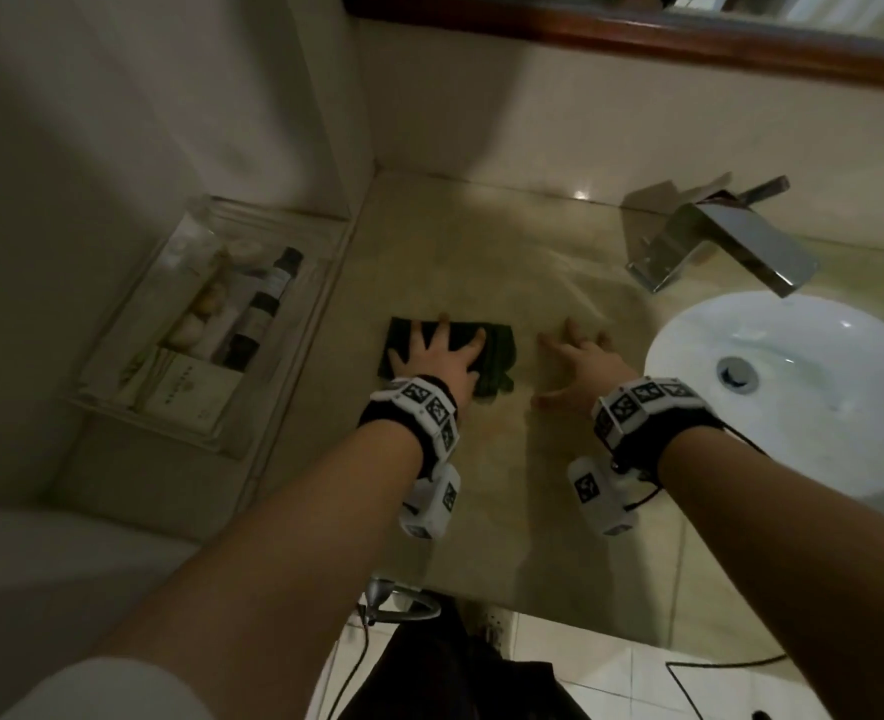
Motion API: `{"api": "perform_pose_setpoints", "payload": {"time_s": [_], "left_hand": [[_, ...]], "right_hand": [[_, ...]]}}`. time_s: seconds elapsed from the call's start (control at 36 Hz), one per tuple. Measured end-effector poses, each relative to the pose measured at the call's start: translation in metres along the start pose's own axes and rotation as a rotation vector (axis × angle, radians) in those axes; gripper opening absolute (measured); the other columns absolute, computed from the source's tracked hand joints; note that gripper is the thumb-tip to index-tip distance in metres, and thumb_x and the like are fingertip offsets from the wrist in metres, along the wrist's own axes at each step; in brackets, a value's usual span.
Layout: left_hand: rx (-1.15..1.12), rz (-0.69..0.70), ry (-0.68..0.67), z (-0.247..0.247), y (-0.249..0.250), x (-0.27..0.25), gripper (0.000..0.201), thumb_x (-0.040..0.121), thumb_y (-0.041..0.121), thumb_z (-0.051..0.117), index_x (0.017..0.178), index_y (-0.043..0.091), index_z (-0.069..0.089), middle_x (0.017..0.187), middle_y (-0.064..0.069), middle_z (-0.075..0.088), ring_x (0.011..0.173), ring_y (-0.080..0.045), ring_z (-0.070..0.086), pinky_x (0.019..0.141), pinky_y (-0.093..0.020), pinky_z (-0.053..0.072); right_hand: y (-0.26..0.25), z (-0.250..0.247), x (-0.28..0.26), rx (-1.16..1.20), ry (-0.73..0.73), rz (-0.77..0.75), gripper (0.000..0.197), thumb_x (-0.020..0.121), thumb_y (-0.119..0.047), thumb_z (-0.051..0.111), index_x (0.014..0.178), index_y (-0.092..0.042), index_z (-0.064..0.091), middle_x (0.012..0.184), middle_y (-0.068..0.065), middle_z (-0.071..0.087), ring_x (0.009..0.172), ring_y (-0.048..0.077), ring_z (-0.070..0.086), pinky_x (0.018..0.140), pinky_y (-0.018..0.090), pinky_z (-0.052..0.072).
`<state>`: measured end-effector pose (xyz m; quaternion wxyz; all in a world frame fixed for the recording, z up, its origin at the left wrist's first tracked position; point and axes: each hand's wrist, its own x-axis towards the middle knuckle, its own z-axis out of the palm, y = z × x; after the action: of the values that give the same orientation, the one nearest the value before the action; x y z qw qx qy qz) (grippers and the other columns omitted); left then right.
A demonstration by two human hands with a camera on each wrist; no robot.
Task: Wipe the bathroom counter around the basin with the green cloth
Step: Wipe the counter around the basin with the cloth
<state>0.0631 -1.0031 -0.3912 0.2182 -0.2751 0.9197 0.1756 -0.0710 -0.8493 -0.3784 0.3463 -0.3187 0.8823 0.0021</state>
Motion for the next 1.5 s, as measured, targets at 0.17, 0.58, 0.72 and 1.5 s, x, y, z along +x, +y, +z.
{"api": "perform_pose_setpoints", "payload": {"time_s": [0.17, 0.58, 0.72, 1.5], "left_hand": [[0.022, 0.068, -0.065, 0.019, 0.003, -0.03, 0.055, 0.102, 0.044, 0.035, 0.149, 0.051, 0.008, 0.162, 0.003, -0.01, 0.146, -0.037, -0.011, 0.114, -0.066, 0.006], [-0.002, 0.045, -0.037, 0.017, 0.008, -0.022, 0.054, 0.101, 0.046, 0.036, 0.148, 0.053, 0.01, 0.163, 0.004, -0.006, 0.147, -0.036, -0.009, 0.112, -0.067, 0.007], [-0.016, 0.015, -0.021, 0.0, 0.016, 0.008, 0.055, 0.102, 0.045, 0.036, 0.149, 0.052, 0.009, 0.163, 0.002, -0.007, 0.146, -0.038, -0.009, 0.111, -0.069, 0.007], [0.017, 0.045, -0.067, 0.043, 0.096, -0.038, 0.054, 0.102, 0.042, 0.037, 0.149, 0.051, 0.011, 0.162, 0.006, -0.011, 0.147, -0.033, -0.014, 0.115, -0.064, 0.001]], "right_hand": [[0.009, 0.006, -0.006, -0.067, 0.012, -0.043, 0.091, 0.081, -0.06, 0.063, 0.15, -0.046, 0.006, 0.161, -0.007, -0.011, 0.147, 0.036, -0.007, 0.118, 0.055, 0.011], [0.025, 0.01, -0.006, -0.104, -0.006, -0.065, 0.082, 0.09, -0.055, 0.054, 0.151, -0.044, 0.001, 0.16, -0.004, -0.017, 0.147, 0.037, -0.008, 0.119, 0.053, 0.011], [0.027, 0.009, -0.006, -0.088, -0.021, -0.07, 0.082, 0.09, -0.054, 0.055, 0.151, -0.044, 0.002, 0.16, -0.004, -0.018, 0.147, 0.035, -0.01, 0.119, 0.052, 0.01], [0.03, 0.004, -0.031, 0.135, 0.088, -0.105, 0.082, 0.089, -0.032, 0.064, 0.153, -0.032, 0.014, 0.162, -0.002, 0.005, 0.148, 0.027, 0.007, 0.118, 0.038, 0.014]]}}
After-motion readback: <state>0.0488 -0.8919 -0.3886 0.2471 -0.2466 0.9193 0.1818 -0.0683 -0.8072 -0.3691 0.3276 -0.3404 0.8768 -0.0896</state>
